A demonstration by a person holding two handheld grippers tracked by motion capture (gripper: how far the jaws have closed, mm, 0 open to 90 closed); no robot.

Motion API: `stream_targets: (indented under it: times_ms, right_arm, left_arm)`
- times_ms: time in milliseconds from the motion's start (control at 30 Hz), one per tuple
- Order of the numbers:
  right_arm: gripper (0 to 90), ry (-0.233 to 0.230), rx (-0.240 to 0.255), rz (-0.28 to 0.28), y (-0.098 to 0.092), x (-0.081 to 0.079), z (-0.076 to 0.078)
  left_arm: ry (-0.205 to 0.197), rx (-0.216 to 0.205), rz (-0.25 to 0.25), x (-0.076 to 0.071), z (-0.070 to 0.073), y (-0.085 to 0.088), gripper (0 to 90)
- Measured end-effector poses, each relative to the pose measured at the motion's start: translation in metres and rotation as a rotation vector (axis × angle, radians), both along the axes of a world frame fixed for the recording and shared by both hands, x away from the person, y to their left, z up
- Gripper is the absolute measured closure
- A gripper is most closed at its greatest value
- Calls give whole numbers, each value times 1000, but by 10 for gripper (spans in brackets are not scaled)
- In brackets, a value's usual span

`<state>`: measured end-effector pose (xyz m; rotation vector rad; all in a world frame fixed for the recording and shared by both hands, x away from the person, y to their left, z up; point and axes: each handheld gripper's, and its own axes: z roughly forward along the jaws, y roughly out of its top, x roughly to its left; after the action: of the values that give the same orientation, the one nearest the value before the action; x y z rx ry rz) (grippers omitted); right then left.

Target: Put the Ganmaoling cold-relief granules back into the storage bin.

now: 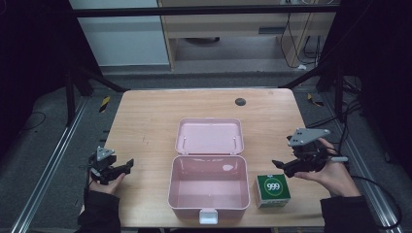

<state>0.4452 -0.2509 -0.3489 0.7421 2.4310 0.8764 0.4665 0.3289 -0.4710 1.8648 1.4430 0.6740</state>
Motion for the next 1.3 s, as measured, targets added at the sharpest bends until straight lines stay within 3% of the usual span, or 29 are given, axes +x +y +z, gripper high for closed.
stream_targets:
  times_ms: [800,1300]
  right_arm:
    - [86,102,-128,155,10,-11,-10]
    - [64,190,-204,263,18,-17,-24]
  left_arm:
    - [1,5,-2,0,-1,0,264]
    - [2,9,-4,1,-1,-1,262]
